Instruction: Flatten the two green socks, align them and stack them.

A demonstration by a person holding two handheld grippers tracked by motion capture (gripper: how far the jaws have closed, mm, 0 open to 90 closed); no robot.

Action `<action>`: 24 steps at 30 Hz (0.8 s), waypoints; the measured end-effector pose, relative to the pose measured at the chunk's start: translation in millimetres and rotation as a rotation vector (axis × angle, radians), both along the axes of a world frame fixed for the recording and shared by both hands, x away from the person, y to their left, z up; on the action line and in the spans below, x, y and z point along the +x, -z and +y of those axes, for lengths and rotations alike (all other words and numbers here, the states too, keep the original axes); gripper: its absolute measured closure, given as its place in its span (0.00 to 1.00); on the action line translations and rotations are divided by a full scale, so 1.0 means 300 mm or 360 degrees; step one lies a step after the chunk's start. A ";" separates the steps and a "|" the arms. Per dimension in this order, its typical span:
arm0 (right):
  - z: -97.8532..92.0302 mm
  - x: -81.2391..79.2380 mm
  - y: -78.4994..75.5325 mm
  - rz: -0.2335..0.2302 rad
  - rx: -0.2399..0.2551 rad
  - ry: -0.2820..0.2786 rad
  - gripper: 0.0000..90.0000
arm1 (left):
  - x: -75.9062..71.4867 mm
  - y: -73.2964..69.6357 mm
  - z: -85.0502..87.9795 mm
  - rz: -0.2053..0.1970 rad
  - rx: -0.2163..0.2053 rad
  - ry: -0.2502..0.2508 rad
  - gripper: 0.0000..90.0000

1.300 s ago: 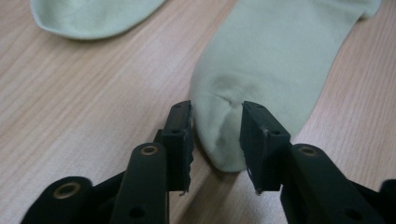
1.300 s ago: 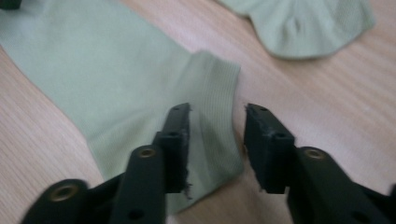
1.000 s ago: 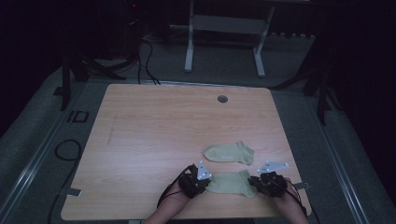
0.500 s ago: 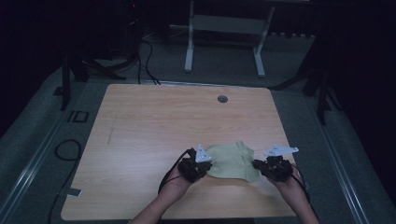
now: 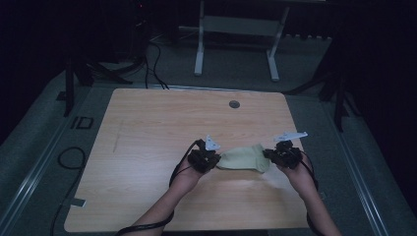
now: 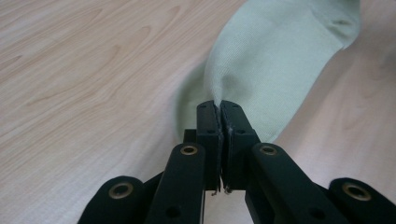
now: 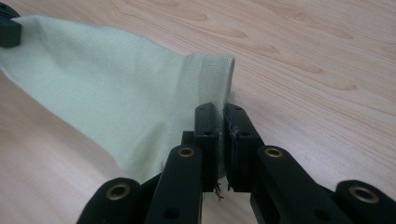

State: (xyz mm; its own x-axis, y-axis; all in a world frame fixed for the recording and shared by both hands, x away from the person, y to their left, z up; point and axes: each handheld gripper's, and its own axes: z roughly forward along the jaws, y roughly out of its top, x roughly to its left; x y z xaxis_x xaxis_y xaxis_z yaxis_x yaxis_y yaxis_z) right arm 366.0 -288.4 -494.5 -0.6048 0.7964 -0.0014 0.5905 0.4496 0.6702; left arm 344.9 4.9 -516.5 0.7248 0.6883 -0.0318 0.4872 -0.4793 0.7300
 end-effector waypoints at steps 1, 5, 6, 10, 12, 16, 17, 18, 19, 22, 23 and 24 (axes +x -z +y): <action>0.003 0.011 0.006 0.0006 -0.0009 0.0005 0.94 | 0.009 0.005 0.000 0.0010 0.0003 -0.0007 0.96; 0.007 0.042 0.035 0.0054 -0.0018 0.0018 0.94 | 0.037 0.029 -0.004 0.0055 0.0007 -0.0007 0.96; 0.005 0.048 0.044 0.0061 -0.0025 0.0020 0.94 | 0.041 0.036 -0.007 0.0050 0.0027 -0.0010 0.96; -0.004 0.073 0.078 0.0127 -0.0034 0.0034 0.94 | 0.058 0.065 -0.015 0.0090 0.0045 -0.0015 0.96; -0.003 0.077 0.097 0.0153 -0.0046 0.0036 0.93 | 0.062 0.075 -0.019 0.0108 0.0040 -0.0002 0.96; -0.007 0.084 0.130 0.0175 -0.0054 0.0048 0.93 | 0.071 0.094 -0.028 0.0119 0.0054 -0.0006 0.96; -0.009 0.086 0.136 0.0181 -0.0048 0.0053 0.93 | 0.073 0.099 -0.029 0.0126 0.0045 -0.0003 0.96; -0.010 0.088 0.141 0.0185 -0.0046 0.0059 0.92 | 0.073 0.102 -0.031 0.0117 0.0044 -0.0013 0.95; -0.012 0.088 0.143 0.0186 -0.0044 0.0063 0.92 | 0.073 0.107 -0.034 0.0111 0.0048 -0.0018 0.94; -0.012 0.085 0.151 0.0185 -0.0060 0.0064 0.78 | 0.073 0.110 -0.037 0.0117 0.0065 -0.0021 0.72; -0.012 0.084 0.150 0.0173 -0.0064 0.0064 0.74 | 0.070 0.106 -0.034 0.0094 0.0047 -0.0034 0.68; -0.014 0.082 0.146 0.0166 -0.0058 0.0062 0.71 | 0.068 0.100 -0.030 0.0073 0.0030 -0.0048 0.63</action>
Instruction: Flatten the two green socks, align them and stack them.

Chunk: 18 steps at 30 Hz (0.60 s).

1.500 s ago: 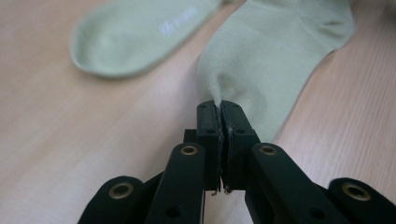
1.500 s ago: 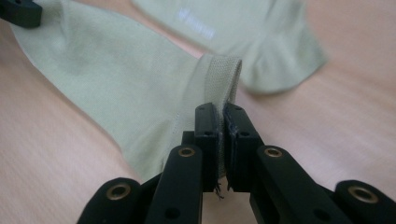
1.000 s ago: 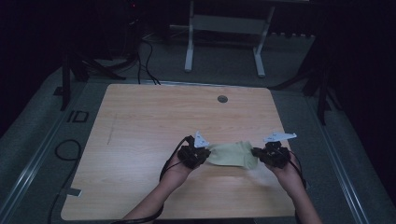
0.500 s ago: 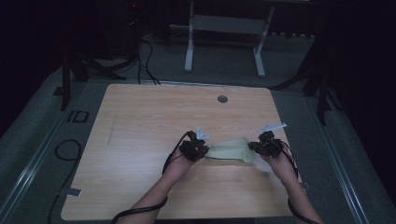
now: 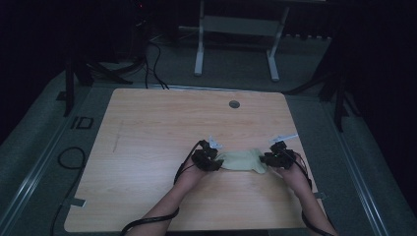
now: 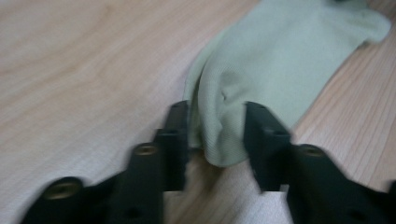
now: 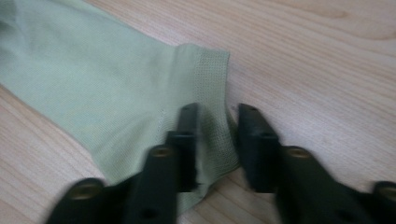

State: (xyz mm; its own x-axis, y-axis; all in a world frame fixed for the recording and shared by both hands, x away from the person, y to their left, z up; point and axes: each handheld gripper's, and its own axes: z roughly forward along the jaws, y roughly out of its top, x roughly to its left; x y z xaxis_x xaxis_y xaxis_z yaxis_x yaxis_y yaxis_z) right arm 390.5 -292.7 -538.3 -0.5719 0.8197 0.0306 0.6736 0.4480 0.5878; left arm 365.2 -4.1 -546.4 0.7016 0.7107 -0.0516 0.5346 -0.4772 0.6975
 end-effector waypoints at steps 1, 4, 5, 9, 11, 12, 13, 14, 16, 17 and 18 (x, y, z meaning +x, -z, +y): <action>0.000 0.000 0.000 0.0000 0.0000 0.0000 0.71 | 0.000 0.000 0.000 0.0000 0.0000 0.0000 0.62; 0.000 -0.024 -0.030 -0.0044 0.0040 -0.0007 0.69 | -0.014 -0.032 0.015 -0.0093 -0.0038 -0.0023 0.61; 0.001 -0.031 -0.036 -0.0056 0.0048 -0.0014 0.69 | -0.018 -0.039 0.016 -0.0098 -0.0051 -0.0023 0.61; 0.014 -0.068 -0.058 -0.0099 0.0116 -0.0044 0.75 | -0.048 -0.058 -0.005 -0.0179 -0.0054 0.0059 0.77; 0.025 -0.082 -0.054 -0.0103 0.0112 -0.0067 0.78 | -0.056 -0.051 -0.026 -0.0183 -0.0022 0.0090 0.80; 0.030 -0.086 -0.050 -0.0108 0.0103 -0.0070 0.81 | -0.057 -0.045 -0.033 -0.0176 -0.0012 0.0098 0.83; 0.033 -0.088 -0.045 -0.0104 0.0099 -0.0071 0.84 | -0.055 -0.037 -0.042 -0.0162 0.0006 0.0106 0.85; 0.036 -0.088 -0.036 -0.0091 0.0087 -0.0077 0.89 | -0.052 -0.027 -0.049 -0.0147 0.0022 0.0102 0.88; 0.044 -0.088 -0.014 -0.0059 0.0029 -0.0082 0.92 | -0.041 0.000 -0.061 -0.0106 0.0061 0.0093 0.89; 0.047 -0.086 0.000 -0.0039 0.0030 -0.0086 0.92 | -0.038 0.011 -0.064 -0.0104 0.0084 0.0088 0.90; 0.051 -0.085 0.011 -0.0033 0.0015 -0.0091 0.92 | -0.034 0.022 -0.066 -0.0099 0.0096 0.0085 0.90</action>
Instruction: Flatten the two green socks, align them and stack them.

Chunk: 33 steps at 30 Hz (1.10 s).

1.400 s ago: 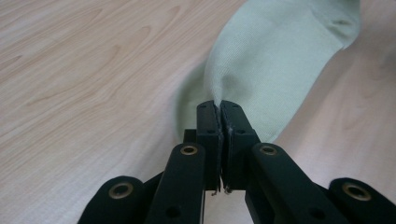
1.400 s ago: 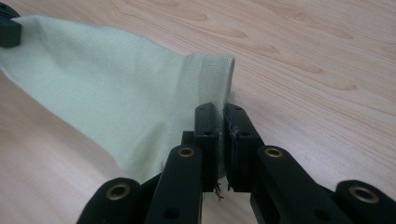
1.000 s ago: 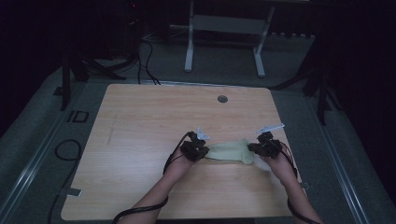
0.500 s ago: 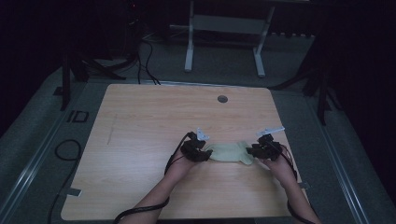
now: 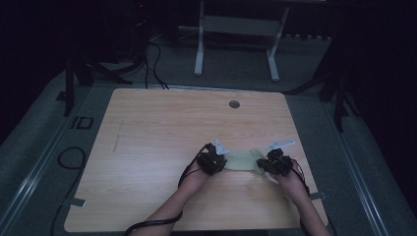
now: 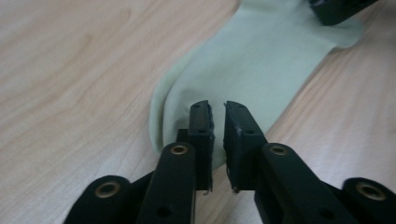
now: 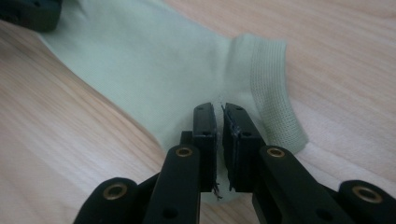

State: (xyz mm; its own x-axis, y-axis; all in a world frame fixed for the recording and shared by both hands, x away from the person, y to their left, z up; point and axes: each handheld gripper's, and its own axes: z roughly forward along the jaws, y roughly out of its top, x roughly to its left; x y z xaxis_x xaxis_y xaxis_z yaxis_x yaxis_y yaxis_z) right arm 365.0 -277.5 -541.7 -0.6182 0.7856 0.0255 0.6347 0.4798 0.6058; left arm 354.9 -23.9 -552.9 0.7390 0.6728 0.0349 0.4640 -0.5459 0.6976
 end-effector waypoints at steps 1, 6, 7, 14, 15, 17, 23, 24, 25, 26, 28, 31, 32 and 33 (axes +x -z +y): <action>0.000 0.000 0.000 0.0000 0.0000 0.0000 0.92 | 0.000 0.000 0.000 0.0000 0.0000 0.0000 0.90; 0.016 0.011 0.021 -0.0018 0.0002 0.0004 0.92 | 0.008 0.026 0.009 -0.0036 0.0025 -0.0031 0.89; 0.016 0.011 0.021 -0.0018 0.0002 0.0004 0.92 | 0.008 0.026 0.009 -0.0036 0.0025 -0.0031 0.88; 0.068 0.039 0.022 -0.0017 0.0006 -0.0029 0.92 | 0.014 0.026 0.062 -0.0033 0.0030 -0.0095 0.88; 0.076 0.043 0.022 -0.0016 0.0009 -0.0036 0.92 | 0.014 0.026 0.070 -0.0031 0.0032 -0.0105 0.88; 0.093 0.051 0.023 -0.0016 0.0014 -0.0045 0.92 | 0.014 0.026 0.086 -0.0022 0.0023 -0.0118 0.88; 0.122 0.057 0.011 0.0015 0.0011 -0.0078 0.83 | 0.010 0.010 0.108 0.0016 -0.0082 -0.0109 0.65; 0.126 0.052 0.005 0.0013 0.0028 -0.0088 0.77 | 0.001 0.000 0.107 0.0006 -0.0119 -0.0096 0.58; 0.131 0.044 -0.004 0.0014 0.0050 -0.0107 0.71 | -0.004 -0.007 0.106 0.0001 -0.0138 -0.0086 0.52; 0.133 0.039 -0.009 0.0008 0.0054 -0.0122 0.64 | -0.010 -0.016 0.105 -0.0001 -0.0157 -0.0079 0.47; 0.138 0.024 -0.023 -0.0031 0.0057 -0.0149 0.54 | -0.016 -0.028 0.104 0.0036 -0.0175 -0.0050 0.37; 0.135 0.009 -0.042 -0.0075 0.0071 -0.0178 0.46 | -0.029 -0.035 0.098 0.0065 -0.0142 -0.0007 0.26; 0.130 0.005 -0.047 -0.0092 0.0076 -0.0171 0.45 | -0.033 -0.035 0.098 0.0091 -0.0116 0.0007 0.19; 0.125 0.001 -0.051 -0.0098 0.0067 -0.0143 0.44 | -0.039 -0.033 0.097 0.0102 -0.0107 0.0007 0.12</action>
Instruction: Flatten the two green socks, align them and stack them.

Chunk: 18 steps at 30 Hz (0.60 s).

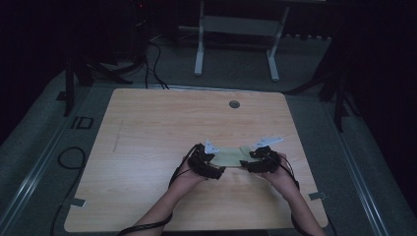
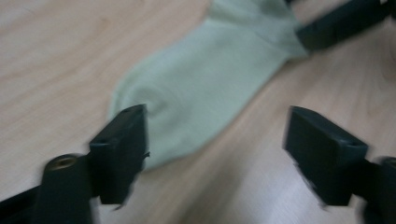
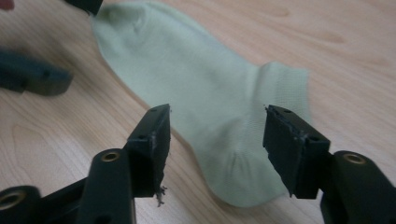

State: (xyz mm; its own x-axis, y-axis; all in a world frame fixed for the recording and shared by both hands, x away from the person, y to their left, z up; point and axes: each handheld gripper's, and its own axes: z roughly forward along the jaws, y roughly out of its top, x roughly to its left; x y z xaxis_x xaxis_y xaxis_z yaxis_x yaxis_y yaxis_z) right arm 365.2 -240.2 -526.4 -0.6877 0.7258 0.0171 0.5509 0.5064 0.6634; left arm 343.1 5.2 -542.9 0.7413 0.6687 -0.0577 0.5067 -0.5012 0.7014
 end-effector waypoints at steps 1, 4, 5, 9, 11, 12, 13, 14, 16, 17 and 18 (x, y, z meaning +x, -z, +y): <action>-0.006 -0.001 -0.002 0.0011 -0.0007 0.0016 0.42 | -0.007 0.001 0.003 -0.0013 0.0003 0.0011 0.11; -0.029 0.000 0.000 0.0001 0.0008 0.0042 0.34 | -0.022 0.005 0.021 -0.0075 0.0017 -0.0015 0.08; -0.029 0.000 0.000 0.0001 0.0008 0.0042 0.34 | -0.022 0.005 0.021 -0.0075 0.0017 -0.0015 0.08; -0.077 -0.010 0.017 -0.0065 0.0063 0.0056 0.15 | -0.026 0.014 0.089 -0.0109 -0.0015 -0.0091 0.07; -0.086 -0.012 0.023 -0.0094 0.0067 0.0077 0.15 | -0.024 0.016 0.106 -0.0112 -0.0003 -0.0107 0.07; -0.094 -0.013 0.028 -0.0129 0.0048 0.0103 0.15 | -0.022 0.020 0.141 -0.0117 -0.0021 -0.0142 0.07; -0.115 -0.015 0.034 -0.0128 0.0046 0.0130 0.15 | -0.020 0.021 0.158 -0.0105 -0.0031 -0.0160 0.07; -0.126 -0.016 0.036 -0.0120 0.0072 0.0135 0.15 | -0.017 0.023 0.174 -0.0100 -0.0037 -0.0169 0.07; -0.146 -0.019 0.041 -0.0120 0.0086 0.0141 0.15 | -0.014 0.028 0.203 -0.0105 -0.0039 -0.0176 0.07; -0.155 -0.020 0.044 -0.0127 0.0084 0.0145 0.15 | -0.011 0.030 0.215 -0.0106 -0.0028 -0.0179 0.07; -0.164 -0.021 0.047 -0.0125 0.0096 0.0141 0.15 | -0.010 0.032 0.225 -0.0118 -0.0022 -0.0186 0.07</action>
State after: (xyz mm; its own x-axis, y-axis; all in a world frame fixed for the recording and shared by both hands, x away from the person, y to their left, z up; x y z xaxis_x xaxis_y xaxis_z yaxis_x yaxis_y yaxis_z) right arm 358.8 -289.4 -540.7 -0.6218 0.7831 0.0112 0.5371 0.4160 0.7338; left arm 340.1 72.7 -552.5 0.6611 0.7502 -0.0155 0.5078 -0.4321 0.7453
